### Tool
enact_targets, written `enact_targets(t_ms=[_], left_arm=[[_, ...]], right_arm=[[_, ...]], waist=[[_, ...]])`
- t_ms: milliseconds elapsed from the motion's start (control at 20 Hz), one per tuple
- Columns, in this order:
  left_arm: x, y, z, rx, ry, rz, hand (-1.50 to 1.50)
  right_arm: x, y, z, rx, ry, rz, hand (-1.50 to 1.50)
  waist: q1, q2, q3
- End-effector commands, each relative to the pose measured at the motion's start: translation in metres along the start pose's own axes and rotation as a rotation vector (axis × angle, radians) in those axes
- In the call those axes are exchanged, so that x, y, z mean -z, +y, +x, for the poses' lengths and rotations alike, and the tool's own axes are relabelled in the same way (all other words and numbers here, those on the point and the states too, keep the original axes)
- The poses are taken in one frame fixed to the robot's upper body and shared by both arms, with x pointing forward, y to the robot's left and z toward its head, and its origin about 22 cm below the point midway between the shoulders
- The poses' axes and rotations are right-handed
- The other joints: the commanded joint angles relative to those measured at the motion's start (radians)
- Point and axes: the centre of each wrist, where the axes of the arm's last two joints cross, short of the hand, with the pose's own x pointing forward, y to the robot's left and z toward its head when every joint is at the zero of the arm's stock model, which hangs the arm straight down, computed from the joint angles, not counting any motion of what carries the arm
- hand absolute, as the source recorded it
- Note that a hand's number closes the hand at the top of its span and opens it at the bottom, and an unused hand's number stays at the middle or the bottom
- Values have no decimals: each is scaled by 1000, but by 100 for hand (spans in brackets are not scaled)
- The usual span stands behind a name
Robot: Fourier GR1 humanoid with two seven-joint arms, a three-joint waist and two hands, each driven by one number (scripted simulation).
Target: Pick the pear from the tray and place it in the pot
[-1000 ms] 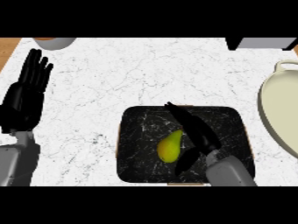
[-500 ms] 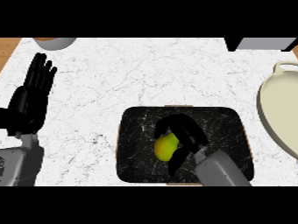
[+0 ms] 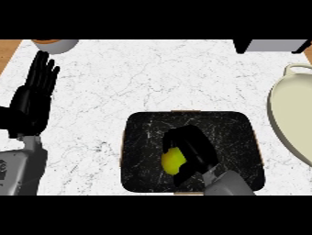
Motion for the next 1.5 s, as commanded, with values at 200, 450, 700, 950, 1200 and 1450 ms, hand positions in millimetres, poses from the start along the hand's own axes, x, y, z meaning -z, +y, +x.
enact_targets(t_ms=[200,450,700,950,1200,1450], left_arm=[[-7,17,2,12,15,28,0],[-5,13,-3,12,-4,45,0],[-6,17,-3,2,-5,36,0],[-1,15,14,-5,-7,21,0],[-3,16,1,0,-6,19,0],[-7,6,-3,-10,-2,14,0]], right_arm=[[-92,51,69,-286,-187,159,150],[-146,-4,105,-266,-86,-96,150],[-169,-52,98,-350,37,-350,150],[-193,-102,110,-326,102,-603,150],[-204,-139,92,-338,163,-731,150],[-205,-149,58,-393,275,-707,150]], waist=[[-23,-6,7],[-30,3,8],[-22,8,9],[-19,8,10],[-8,17,11],[-10,18,14]])
